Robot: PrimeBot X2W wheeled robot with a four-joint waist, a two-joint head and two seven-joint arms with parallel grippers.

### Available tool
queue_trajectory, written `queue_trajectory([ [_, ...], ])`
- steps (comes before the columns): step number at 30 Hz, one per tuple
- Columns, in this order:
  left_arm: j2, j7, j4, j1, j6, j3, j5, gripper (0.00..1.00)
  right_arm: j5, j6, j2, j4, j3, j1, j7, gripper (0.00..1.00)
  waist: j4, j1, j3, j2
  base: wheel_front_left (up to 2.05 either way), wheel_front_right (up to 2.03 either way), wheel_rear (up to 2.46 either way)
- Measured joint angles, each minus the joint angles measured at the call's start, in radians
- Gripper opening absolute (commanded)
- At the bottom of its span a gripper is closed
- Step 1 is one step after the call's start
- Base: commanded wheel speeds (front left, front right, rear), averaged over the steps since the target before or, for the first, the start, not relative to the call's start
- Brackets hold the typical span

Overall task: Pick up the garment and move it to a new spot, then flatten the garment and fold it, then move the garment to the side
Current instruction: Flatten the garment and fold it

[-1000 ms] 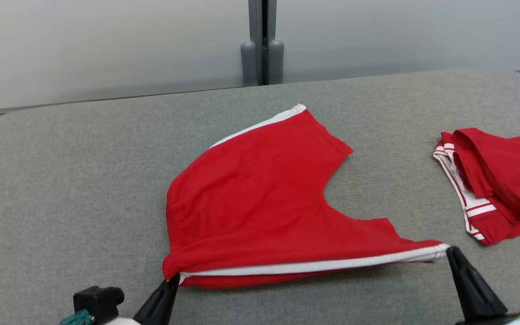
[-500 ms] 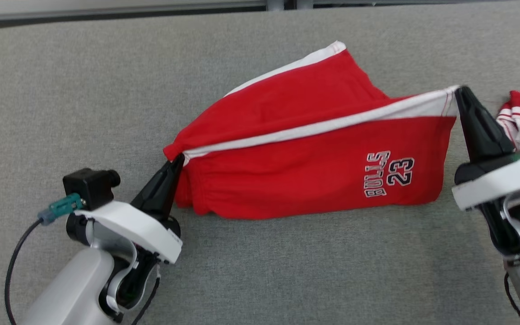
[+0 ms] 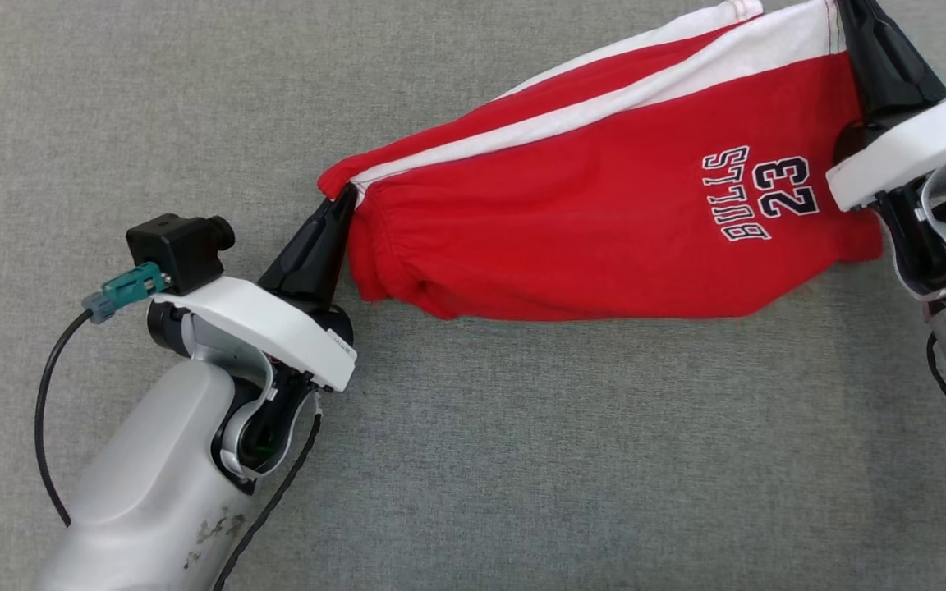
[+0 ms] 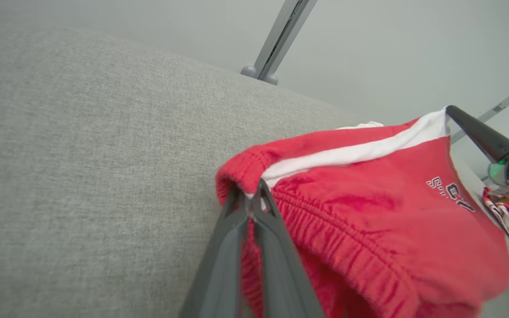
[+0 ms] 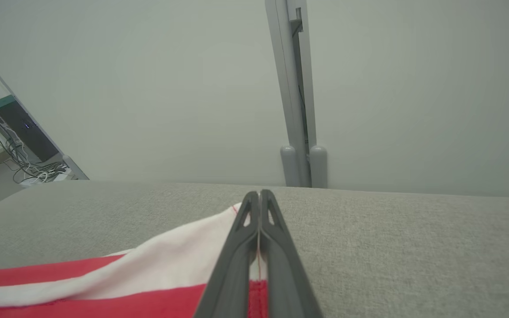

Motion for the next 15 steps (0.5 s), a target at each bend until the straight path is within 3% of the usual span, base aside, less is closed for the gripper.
queue_trajectory([
  [12,-0.062,-0.047,0.123,-0.076,-0.038,-0.021,0.008,0.00,0.136,0.000,0.003,0.179,0.194,-0.149,-0.064,0.00,0.040,0.0000,0.049,0.0000,0.00,0.00,0.00],
  [13,-0.064,-0.054,0.131,-0.078,-0.040,-0.022,0.008,0.42,0.149,0.000,0.003,0.193,0.203,-0.154,-0.066,0.07,0.040,0.0000,0.048,0.0000,0.00,0.00,0.00],
  [14,-0.066,-0.062,0.137,-0.080,-0.040,-0.021,0.009,1.00,0.160,0.000,0.001,0.202,0.214,-0.159,-0.074,0.48,0.041,0.0000,0.047,0.0001,0.00,0.00,0.00],
  [15,-0.067,-0.068,0.143,-0.080,-0.040,-0.022,0.012,1.00,0.168,0.000,0.001,0.207,0.225,-0.162,-0.080,0.96,0.040,0.0000,0.046,0.0000,0.00,0.00,0.00],
])
